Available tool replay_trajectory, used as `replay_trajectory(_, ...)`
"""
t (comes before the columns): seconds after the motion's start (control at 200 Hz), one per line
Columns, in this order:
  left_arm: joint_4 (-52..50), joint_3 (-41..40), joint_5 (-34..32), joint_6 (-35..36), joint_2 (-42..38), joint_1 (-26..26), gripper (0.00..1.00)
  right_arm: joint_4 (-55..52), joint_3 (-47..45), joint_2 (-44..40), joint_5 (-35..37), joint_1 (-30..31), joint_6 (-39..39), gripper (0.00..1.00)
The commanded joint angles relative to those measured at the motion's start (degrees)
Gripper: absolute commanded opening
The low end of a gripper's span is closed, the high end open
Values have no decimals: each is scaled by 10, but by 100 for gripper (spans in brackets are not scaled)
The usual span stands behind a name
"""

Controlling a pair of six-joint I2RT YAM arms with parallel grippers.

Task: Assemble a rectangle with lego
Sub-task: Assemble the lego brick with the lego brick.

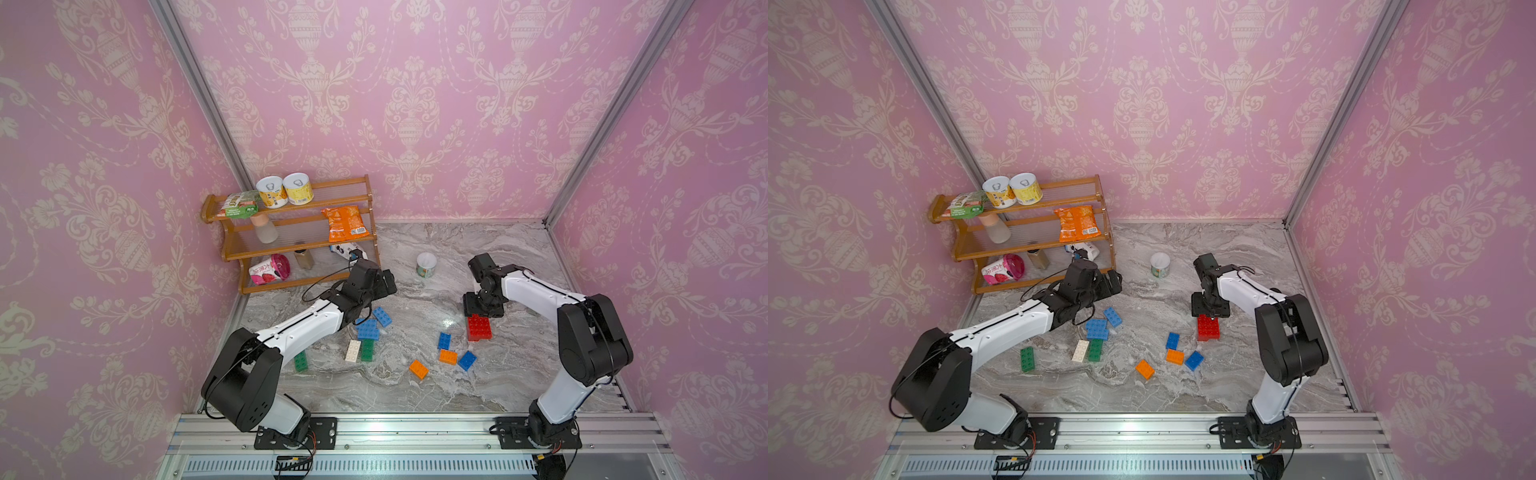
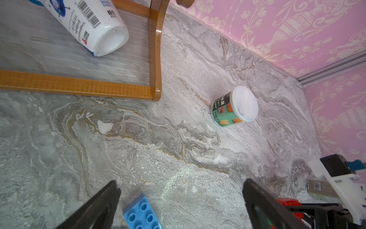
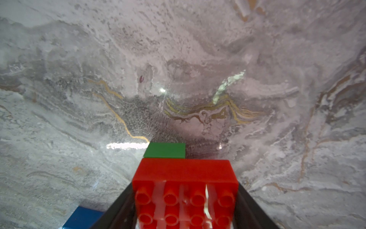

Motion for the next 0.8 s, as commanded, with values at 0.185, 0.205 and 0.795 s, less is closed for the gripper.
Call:
replay_trajectory(0.185,-8,-2,-1,-1,-11,-3,99,-35,-2,74,22,-1,-3,49)
replay_trajectory(0.205,-8,-2,-2,-1,-12,-3,99,-38,0,78,23,-2,-4,48)
replay_trajectory(0.795,-19,-4,-15,6,-23,-3,99,-53,25,56,5,-2,-7,72)
